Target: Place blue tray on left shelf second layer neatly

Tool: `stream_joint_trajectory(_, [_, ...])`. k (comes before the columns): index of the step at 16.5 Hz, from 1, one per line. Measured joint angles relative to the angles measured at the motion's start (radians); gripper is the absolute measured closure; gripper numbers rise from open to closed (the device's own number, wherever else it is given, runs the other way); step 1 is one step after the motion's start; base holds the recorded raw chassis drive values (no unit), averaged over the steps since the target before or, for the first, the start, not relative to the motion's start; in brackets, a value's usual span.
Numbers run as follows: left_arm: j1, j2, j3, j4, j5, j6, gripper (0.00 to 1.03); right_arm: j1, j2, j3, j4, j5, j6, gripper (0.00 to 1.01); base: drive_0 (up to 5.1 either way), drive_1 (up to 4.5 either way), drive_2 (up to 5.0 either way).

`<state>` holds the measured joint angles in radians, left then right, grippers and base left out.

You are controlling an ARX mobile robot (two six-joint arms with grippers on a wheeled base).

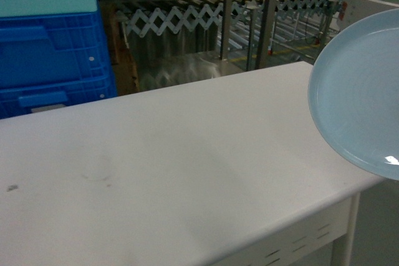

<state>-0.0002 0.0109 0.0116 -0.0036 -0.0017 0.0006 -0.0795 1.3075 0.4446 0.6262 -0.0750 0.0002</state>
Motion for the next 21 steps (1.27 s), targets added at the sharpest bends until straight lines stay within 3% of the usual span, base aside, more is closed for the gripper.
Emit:
stream_joint_trajectory(10, [0.0, 0.0, 0.0, 0.0, 0.003, 0.0, 0.05, 0.0, 0.0, 0.0, -0.004, 0.0, 0.0, 0.99, 2.8, -4.68, -4.7])
stream_joint_trajectory(21, [-0.001, 0.0, 0.0, 0.0, -0.001, 0.0, 0.05, 0.0, 0.0, 0.0, -0.003, 0.0, 0.0, 0.99, -1.2, -1.21, -1.2])
